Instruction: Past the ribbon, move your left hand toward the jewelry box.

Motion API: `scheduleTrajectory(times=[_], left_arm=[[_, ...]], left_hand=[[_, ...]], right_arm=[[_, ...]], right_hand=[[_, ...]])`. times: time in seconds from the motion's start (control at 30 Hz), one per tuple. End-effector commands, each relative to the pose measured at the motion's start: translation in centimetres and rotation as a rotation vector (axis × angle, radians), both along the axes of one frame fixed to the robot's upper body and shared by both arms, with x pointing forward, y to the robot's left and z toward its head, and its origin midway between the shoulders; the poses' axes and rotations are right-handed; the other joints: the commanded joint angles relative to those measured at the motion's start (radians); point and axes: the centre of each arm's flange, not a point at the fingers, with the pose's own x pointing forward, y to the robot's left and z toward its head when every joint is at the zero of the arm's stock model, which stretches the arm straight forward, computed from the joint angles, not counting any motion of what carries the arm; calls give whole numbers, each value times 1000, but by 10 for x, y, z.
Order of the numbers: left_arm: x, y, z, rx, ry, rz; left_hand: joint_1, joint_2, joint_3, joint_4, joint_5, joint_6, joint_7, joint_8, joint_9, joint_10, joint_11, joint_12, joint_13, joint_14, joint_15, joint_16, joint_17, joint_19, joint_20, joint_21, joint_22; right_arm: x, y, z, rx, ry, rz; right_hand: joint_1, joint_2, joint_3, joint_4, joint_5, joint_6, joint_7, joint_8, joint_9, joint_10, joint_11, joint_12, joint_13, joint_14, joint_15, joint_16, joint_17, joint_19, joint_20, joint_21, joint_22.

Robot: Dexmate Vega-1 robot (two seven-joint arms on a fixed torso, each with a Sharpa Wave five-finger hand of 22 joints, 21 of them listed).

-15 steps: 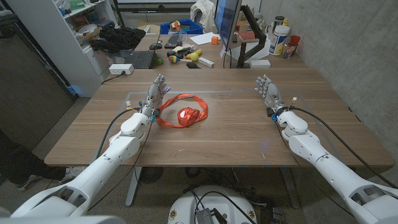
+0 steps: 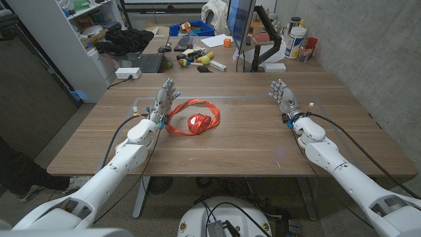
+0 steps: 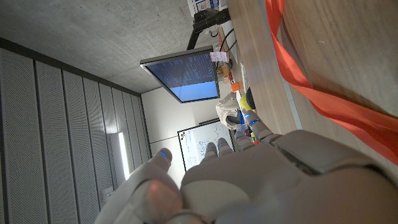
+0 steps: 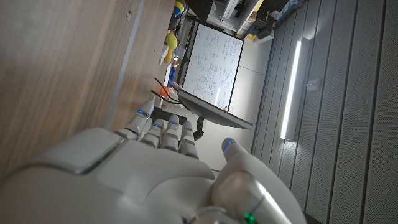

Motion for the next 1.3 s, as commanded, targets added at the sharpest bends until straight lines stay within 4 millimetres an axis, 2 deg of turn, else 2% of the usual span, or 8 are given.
scheduleTrajectory(times=[0.03,0.23,0.63,1.3], left_arm=[[-3,3,2,23,-28,29],[-8,5,6,60,-56,53],[-16,6,11,123,-105,94],[-35,2,21,227,-190,138]], left_hand=[[4,88,4,-2,4,-61,-20,10,2,-51,-2,7,5,-37,-40,8,5,-71,-61,5,3],[10,82,4,-8,5,-48,-29,13,2,-35,9,12,5,-30,-32,9,4,-64,-43,7,2],[16,80,6,-11,7,-32,-39,16,3,-21,11,15,5,-20,-24,11,4,-57,-33,7,1],[23,81,11,-13,9,-21,-43,15,2,-15,11,13,5,-14,-27,10,4,-53,-35,5,-1]], right_arm=[[2,2,0,-1,2,2],[1,2,-1,0,4,1],[0,1,-1,0,1,-1],[-2,-1,-1,0,-3,4]], right_hand=[[1,73,5,0,6,9,0,6,2,9,1,6,3,-9,0,3,4,-5,-49,2,1],[1,73,5,-1,6,9,0,6,2,10,1,6,3,-9,0,3,4,-4,-49,1,1],[0,72,4,0,6,9,1,6,2,10,1,6,3,-9,-1,2,4,-4,-49,-1,1],[0,71,4,0,6,9,2,6,2,10,0,6,3,-9,1,2,3,-2,-48,-5,2]])
